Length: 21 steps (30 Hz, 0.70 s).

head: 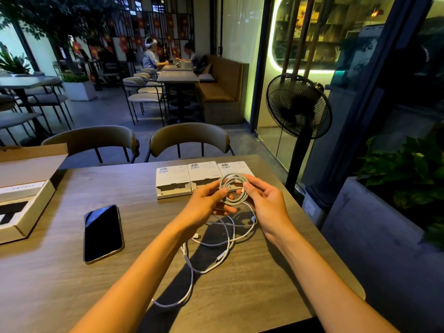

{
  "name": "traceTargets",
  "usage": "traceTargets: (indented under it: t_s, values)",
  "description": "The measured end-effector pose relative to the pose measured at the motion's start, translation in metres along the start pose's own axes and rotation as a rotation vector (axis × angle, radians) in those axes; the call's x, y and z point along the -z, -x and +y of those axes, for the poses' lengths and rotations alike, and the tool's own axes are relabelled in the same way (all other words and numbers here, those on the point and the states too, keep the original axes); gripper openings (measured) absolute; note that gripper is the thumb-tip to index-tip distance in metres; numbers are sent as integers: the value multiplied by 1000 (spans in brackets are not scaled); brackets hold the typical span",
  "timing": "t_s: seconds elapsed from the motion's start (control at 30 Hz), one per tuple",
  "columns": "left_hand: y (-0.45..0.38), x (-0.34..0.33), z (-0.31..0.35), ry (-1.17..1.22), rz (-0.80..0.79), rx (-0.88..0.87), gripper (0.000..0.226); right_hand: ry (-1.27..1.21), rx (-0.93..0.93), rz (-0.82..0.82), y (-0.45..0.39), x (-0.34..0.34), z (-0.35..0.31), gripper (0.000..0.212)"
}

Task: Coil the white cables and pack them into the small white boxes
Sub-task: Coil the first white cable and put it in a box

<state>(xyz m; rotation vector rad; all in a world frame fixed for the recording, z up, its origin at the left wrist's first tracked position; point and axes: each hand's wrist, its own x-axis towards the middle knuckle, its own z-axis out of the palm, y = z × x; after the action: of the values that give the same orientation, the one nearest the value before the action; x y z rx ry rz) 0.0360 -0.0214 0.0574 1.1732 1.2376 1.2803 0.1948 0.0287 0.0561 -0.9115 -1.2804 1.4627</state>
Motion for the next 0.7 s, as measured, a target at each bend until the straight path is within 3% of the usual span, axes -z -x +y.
traceTargets:
  t_s: [0.2,0.4,0.7]
  values:
    - [-4,1,-6,-153,47,-91,36,124,112,7,0,2,-3,35]
    - [-4,6,0,-318,-7,-94,32,250,151,-22,0,10,5,33]
    - [2,8,1,-73,-5,1,31,221,113,-38,-3,11,3,31]
